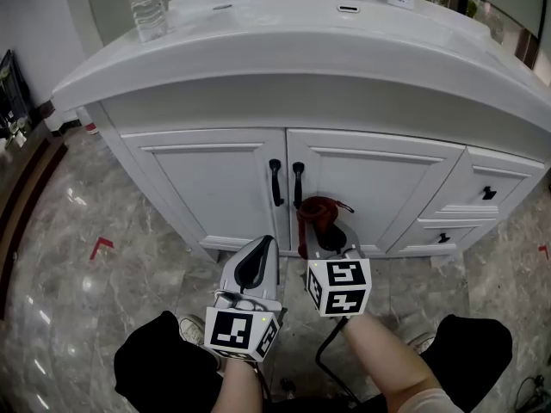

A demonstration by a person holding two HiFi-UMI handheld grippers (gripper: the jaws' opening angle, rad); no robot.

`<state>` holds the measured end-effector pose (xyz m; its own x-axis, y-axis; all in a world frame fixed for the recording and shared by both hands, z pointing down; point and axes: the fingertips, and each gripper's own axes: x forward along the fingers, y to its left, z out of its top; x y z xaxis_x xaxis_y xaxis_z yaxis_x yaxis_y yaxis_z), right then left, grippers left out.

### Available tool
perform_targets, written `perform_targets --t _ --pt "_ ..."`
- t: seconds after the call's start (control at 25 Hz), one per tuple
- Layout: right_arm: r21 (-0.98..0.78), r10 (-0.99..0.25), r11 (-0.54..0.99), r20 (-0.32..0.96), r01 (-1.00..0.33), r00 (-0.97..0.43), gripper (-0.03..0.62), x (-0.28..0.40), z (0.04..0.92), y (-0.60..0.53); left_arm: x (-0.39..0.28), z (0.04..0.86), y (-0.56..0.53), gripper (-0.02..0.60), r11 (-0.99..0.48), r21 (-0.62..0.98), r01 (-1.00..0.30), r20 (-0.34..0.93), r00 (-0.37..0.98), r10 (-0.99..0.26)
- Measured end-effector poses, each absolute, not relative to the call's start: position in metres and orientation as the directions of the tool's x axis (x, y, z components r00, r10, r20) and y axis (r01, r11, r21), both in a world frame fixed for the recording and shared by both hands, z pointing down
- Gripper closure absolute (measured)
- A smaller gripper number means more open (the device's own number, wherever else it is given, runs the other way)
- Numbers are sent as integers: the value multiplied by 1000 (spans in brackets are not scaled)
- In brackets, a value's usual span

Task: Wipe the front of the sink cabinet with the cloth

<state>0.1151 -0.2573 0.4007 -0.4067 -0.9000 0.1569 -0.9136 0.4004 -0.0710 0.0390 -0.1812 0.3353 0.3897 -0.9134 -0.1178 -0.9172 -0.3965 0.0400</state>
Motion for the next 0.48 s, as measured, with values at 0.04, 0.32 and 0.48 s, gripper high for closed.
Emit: perform_targets --t 0.04,0.32,0.48 --pt "-71 -901 398 159 -915 -404 509 115 401 -261 39 336 -182 581 -398 43 -916 -118 391 -913" --pt "-85 -906 374 179 -924 -383 507 136 407 -269 63 337 -189 581 -445 33 -895 -114 439 -891" --pt "-51 -914 358 184 -932 -361 507 158 407 -268 83 340 -192 581 -471 -7 -882 -97 469 -878"
